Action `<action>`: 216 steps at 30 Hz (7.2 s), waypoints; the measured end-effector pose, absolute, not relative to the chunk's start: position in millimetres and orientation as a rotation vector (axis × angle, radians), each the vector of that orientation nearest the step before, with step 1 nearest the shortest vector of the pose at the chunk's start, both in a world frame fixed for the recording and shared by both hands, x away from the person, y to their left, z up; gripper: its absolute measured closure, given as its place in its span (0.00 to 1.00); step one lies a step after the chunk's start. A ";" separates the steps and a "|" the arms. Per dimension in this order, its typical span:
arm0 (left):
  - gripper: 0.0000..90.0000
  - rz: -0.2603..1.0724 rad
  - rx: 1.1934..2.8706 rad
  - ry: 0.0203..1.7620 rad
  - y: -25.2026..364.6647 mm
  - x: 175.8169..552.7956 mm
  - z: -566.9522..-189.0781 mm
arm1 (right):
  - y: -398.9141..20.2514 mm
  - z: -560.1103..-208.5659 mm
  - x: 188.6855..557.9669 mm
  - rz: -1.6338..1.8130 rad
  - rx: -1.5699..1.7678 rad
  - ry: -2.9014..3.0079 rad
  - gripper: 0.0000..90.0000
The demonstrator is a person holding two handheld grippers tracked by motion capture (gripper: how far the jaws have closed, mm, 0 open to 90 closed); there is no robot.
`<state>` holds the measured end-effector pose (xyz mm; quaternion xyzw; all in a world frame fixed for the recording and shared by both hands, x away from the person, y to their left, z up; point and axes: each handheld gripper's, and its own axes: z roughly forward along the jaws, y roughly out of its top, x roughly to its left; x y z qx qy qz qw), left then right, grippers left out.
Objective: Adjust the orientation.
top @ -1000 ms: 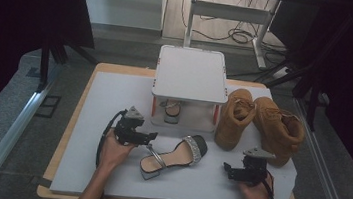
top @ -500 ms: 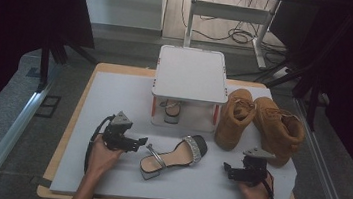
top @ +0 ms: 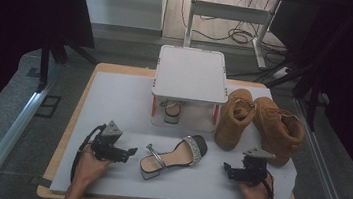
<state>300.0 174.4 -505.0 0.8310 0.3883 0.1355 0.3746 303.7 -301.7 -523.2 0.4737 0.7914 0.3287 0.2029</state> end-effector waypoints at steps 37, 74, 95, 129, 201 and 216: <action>0.99 0.211 2.171 0.795 139.1 261.6 -514.2 | -301.7 -523.2 303.6 0.918 1.321 2.209 0.03; 0.31 0.231 2.151 0.853 129.9 216.6 -506.7 | -301.7 -523.2 303.6 0.917 1.319 2.210 0.03; 0.33 0.218 2.195 0.814 83.1 236.3 -518.3 | -301.7 -523.1 303.6 0.919 1.321 2.210 0.04; 0.43 0.228 2.200 0.827 58.2 251.7 -512.7 | -301.8 -523.1 303.6 0.920 1.321 2.210 0.04; 0.43 0.359 1.930 1.157 -0.9 350.0 -496.9 | -302.0 -523.1 303.8 0.921 1.321 2.212 0.04; 0.43 0.430 1.907 1.227 -26.6 371.0 -499.3 | -302.1 -523.1 303.7 0.924 1.322 2.212 0.04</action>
